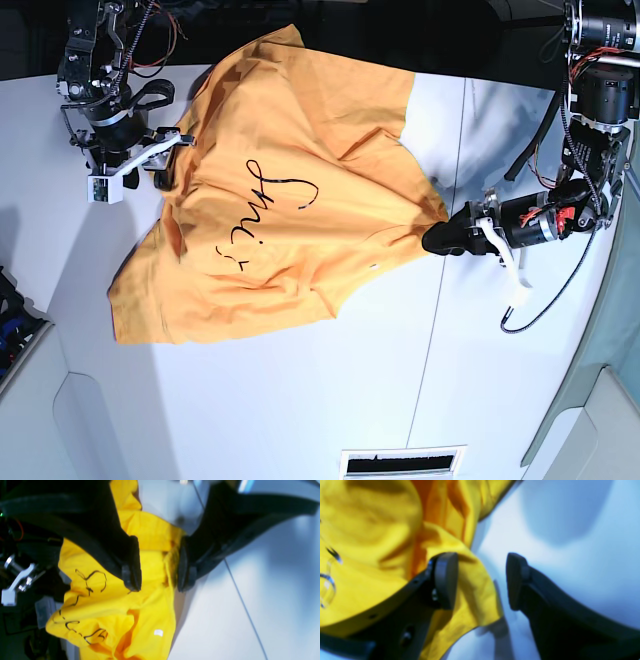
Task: Layout the t-shirt on the table in an organized manner, then fold the t-shirt properly
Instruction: 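Regrasp the shirt with the right gripper and pull it across the table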
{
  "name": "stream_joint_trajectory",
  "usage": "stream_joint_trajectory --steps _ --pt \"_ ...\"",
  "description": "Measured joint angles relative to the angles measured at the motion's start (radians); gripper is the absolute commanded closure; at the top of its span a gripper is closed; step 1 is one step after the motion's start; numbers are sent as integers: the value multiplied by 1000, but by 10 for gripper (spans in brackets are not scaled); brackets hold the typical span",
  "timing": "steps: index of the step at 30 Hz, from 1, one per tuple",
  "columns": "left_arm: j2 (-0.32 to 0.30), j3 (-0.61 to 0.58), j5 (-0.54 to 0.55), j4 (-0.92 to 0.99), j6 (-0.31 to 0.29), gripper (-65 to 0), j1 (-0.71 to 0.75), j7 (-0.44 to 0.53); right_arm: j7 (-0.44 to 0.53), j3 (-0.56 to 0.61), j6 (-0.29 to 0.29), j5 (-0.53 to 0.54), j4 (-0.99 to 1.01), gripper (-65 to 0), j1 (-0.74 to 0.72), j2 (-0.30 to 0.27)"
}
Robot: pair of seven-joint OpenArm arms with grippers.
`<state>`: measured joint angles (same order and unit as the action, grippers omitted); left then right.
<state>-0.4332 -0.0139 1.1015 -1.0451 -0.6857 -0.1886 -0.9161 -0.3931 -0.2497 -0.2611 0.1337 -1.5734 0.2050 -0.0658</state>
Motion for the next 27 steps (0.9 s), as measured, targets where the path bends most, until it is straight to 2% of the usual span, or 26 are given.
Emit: stream_joint_trajectory --steps 2,6,10,13,17,22,24,27 --pt "-11 0 35 0 0 -275 5 0 -31 0 23 0 -64 -308 -3 2" --pt "-47 0 68 0 0 -276 7 4 -49 -1 26 4 -155 -308 -21 3" --pt "-48 1 72 -33 0 -275 14 4 -60 -1 25 61 -148 -308 -96 19" --pt "-46 0 85 -79 0 -275 37 4 -53 11 27 61 -97 -308 -189 61" --pt "-19 3 86 -151 1 -275 82 -1 -12 69 23 11 105 -307 -346 97" --pt "64 -10 87 -192 0 -267 141 -2 39 177 19 -71 442 -283 -560 101" --pt "96 -34 70 -192 0 -265 164 10 43 223 22 -115 556 -257 -617 97" --pt "151 -83 36 -192 1 -265 188 45 48 267 34 -137 673 -254 -650 97"
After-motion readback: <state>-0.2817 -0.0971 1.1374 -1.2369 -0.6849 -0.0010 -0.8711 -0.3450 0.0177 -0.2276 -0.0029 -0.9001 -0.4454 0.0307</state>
